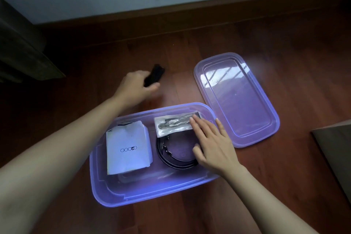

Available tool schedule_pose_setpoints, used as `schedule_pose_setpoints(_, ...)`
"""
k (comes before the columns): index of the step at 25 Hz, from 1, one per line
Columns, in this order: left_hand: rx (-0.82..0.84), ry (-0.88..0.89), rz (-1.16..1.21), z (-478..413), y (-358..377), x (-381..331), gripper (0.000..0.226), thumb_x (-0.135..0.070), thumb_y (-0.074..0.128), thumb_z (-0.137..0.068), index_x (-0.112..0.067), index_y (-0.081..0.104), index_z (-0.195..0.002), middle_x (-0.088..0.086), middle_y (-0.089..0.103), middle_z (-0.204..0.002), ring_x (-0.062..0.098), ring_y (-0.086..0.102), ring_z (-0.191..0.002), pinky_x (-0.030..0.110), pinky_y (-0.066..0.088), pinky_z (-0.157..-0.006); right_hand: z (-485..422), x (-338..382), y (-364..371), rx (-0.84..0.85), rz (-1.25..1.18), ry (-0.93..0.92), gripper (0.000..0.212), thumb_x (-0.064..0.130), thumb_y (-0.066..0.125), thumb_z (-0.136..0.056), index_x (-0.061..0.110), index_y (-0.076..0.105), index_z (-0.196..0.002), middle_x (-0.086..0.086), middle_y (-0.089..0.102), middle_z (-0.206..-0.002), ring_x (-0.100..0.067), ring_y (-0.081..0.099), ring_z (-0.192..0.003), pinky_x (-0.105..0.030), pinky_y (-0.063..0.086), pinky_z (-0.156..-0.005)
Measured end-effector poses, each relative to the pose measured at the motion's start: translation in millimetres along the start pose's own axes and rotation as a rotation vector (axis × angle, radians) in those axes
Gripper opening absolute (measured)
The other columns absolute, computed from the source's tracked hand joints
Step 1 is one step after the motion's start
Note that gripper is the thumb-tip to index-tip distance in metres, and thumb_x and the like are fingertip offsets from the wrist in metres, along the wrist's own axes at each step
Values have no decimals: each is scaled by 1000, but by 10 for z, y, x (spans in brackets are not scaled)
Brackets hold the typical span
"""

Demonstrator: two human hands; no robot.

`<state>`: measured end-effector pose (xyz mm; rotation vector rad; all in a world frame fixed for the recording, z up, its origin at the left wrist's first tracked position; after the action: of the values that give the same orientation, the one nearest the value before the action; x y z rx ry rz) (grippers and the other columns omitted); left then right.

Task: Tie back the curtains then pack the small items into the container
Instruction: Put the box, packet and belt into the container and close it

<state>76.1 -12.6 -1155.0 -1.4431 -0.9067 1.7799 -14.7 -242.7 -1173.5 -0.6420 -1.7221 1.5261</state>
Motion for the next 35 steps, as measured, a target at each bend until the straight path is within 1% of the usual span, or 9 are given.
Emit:
schedule_pose_setpoints(3, 206, 406, 233, 656, 84, -847, 40, -50, 57, -71, -13, 66, -84, -4, 55, -72, 6, 47, -65, 12, 34, -59, 79, -265, -287, -272, -615, 190, 46, 19, 36, -86, 11, 47, -129, -3, 48, -132, -10, 42, -123, -21, 25, -110)
schedule_pose_setpoints(7, 496, 543, -342, 1257, 791, -1155, 35, -40, 54, -82, -8, 62, -95, 10, 62, -95, 29, 57, -85, 31, 38, -66, 631, -1109, -205, -794, -872, 1076, 33, 26, 43, -91, 7, 46, -117, -9, 45, -119, -22, 49, -105, -25, 38, -95)
schedule_pose_setpoints(9, 551, 462, -566, 1315, 1041, -1108, 35, -32, 52, -87, -3, 61, -104, 15, 62, -106, 35, 58, -97, 35, 39, -67, 904, -1377, 58, -752, -878, 1587, 48, 29, 54, -90, 2, 38, -126, -18, 36, -135, -29, 43, -120, -31, 32, -96)
schedule_pose_setpoints(12, 484, 422, -653, 1263, 1157, -1103, 23, -15, 50, -91, -2, 60, -106, 15, 64, -108, 35, 55, -103, 37, 40, -65, 1070, -1505, 405, -492, -1013, 1933, 88, 45, 64, -83, -4, 18, -140, -21, 21, -150, -33, 26, -137, -39, 23, -110)
schedule_pose_setpoints(15, 489, 396, -693, 1211, 1215, -1086, 20, -5, 47, -93, -3, 60, -109, 13, 65, -110, 33, 54, -106, 36, 36, -63, 1086, -1590, 557, -397, -1028, 1912, 100, 47, 71, -76, -4, 17, -143, -18, 22, -152, -36, 32, -135, -46, 28, -112)
schedule_pose_setpoints(19, 524, 364, -633, 1224, 1194, -1099, 30, -23, 49, -96, 0, 60, -110, 17, 64, -112, 38, 58, -106, 39, 44, -70, 1115, -1662, 354, -514, -862, 1900, 70, 25, 61, -88, -3, 24, -139, -18, 27, -150, -33, 35, -134, -37, 28, -108)
schedule_pose_setpoints(26, -63, 299, 87, 975, 283, -993, 33, -25, 44, -87, -8, 51, -59, 13, 56, -57, 30, 53, -54, 34, 41, -54, 670, -1747, -141, -1120, -1479, 1408, 39, -5, 56, -79, 11, 46, -113, 0, 57, -87, -8, 60, -65, -26, 50, -67)
schedule_pose_setpoints(31, -120, -480, 1082, 676, -109, -120, 40, -38, 36, -100, -11, 60, -83, 11, 65, -83, 12, 63, -55, 22, 50, -55, 262, -1593, -571, -695, -1695, 940, 33, -1, 49, -86, 14, 60, -113, 4, 72, -90, -12, 68, -79, -29, 55, -79)
schedule_pose_setpoints(35, -64, -486, 1477, 864, -422, 150, 63, -61, 29, -93, -10, 54, -120, 13, 65, -115, 27, 64, -97, 38, 51, -84, 72, -1101, -657, -264, -1752, 745, 39, -1, 42, -87, 16, 57, -118, 0, 74, -93, -15, 70, -79, -26, 58, -70)
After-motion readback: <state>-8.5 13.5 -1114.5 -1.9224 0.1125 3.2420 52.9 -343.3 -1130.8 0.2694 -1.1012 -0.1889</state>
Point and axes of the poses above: each hand's wrist, its own z-axis away from the middle knuckle, its own y-axis out of the palm, x = y × z, the point moved 9 cm from there along -z, towards the middle knuckle
